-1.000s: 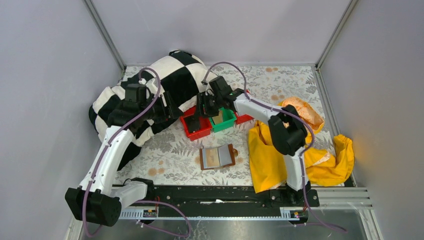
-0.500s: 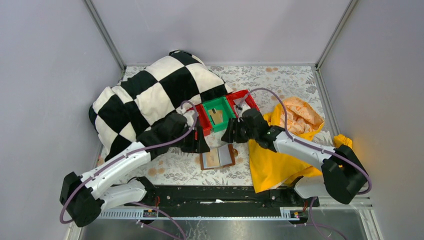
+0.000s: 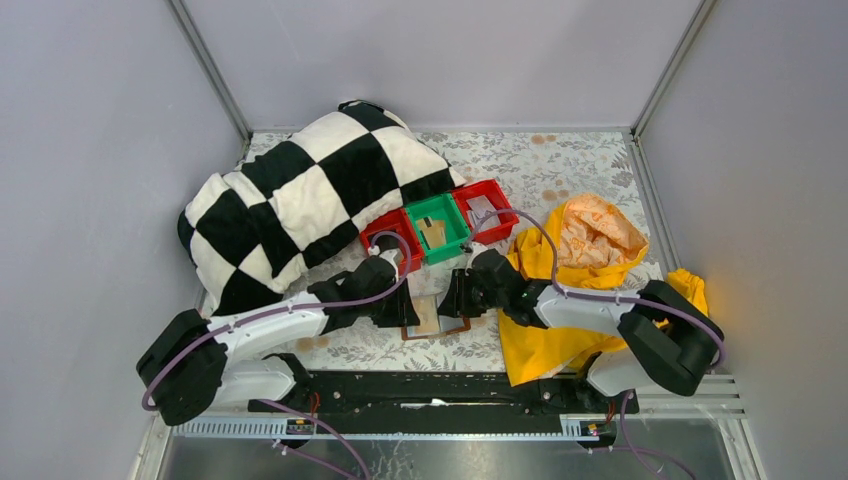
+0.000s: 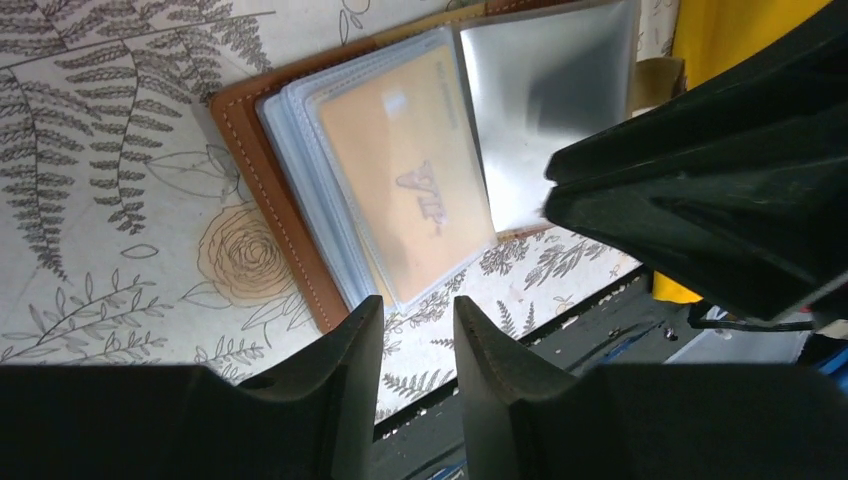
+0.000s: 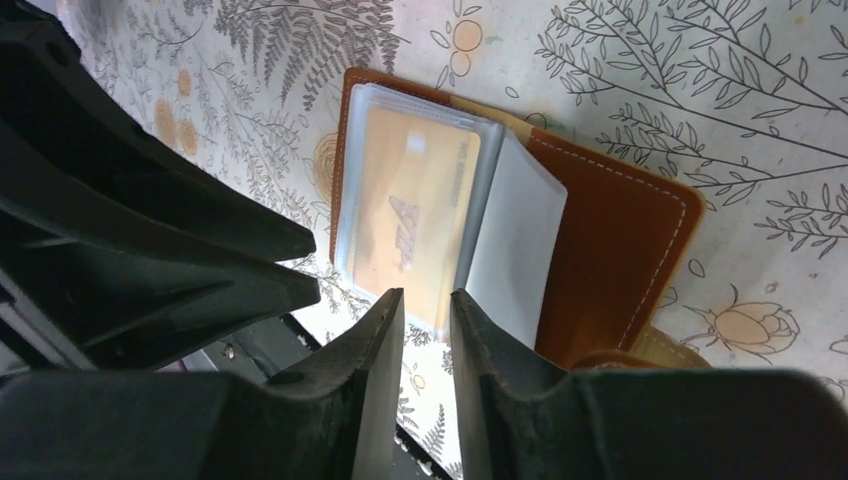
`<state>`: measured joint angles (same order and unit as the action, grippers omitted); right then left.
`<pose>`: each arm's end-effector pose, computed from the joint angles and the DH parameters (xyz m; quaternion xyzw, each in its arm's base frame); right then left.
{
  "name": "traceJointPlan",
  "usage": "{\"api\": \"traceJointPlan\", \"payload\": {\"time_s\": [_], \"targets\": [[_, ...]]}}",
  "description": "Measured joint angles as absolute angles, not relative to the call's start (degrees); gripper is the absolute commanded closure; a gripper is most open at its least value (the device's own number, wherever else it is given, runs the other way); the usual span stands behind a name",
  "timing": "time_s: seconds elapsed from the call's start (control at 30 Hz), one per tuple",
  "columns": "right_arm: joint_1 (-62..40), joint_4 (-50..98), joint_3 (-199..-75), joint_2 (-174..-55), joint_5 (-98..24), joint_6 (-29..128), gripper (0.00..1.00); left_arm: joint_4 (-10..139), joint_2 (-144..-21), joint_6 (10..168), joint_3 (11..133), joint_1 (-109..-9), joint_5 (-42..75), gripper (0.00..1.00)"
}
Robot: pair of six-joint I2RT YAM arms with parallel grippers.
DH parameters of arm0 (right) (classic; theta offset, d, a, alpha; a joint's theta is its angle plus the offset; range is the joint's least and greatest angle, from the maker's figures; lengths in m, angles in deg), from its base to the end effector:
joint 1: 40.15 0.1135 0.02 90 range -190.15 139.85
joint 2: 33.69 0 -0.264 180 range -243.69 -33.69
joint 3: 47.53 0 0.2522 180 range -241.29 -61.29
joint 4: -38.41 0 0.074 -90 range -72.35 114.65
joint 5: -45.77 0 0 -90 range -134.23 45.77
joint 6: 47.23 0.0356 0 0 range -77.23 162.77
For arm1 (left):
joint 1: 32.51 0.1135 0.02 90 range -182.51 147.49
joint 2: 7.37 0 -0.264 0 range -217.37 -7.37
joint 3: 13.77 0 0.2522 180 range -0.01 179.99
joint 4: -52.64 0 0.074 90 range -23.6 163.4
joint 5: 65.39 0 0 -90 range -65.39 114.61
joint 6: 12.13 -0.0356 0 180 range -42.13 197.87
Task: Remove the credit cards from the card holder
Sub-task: Remove the credit card from the card holder.
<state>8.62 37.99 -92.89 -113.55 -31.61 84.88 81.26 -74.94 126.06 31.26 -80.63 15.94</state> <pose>0.1725 0.2086 0.1683 -0.1019 0.8769 0.3958 0.2530 0.1433 -0.1679 0.1758 0.0246 0.9404 -0.2945 0.1681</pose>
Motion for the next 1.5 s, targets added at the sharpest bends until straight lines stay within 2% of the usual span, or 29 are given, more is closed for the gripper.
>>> {"api": "traceJointPlan", "payload": {"time_s": [0.93, 1.5], "targets": [[8.4, 53.36, -88.34, -122.84, -31.52, 91.55, 0.73, 72.27, -79.99, 128.22, 30.21, -80.63, 20.75, 0.68], [7.35, 55.43, -86.77, -122.77, -31.46, 92.92, 0.86, 69.74, -81.82, 128.5, 30.21, -80.28, 20.51, 0.68]]}}
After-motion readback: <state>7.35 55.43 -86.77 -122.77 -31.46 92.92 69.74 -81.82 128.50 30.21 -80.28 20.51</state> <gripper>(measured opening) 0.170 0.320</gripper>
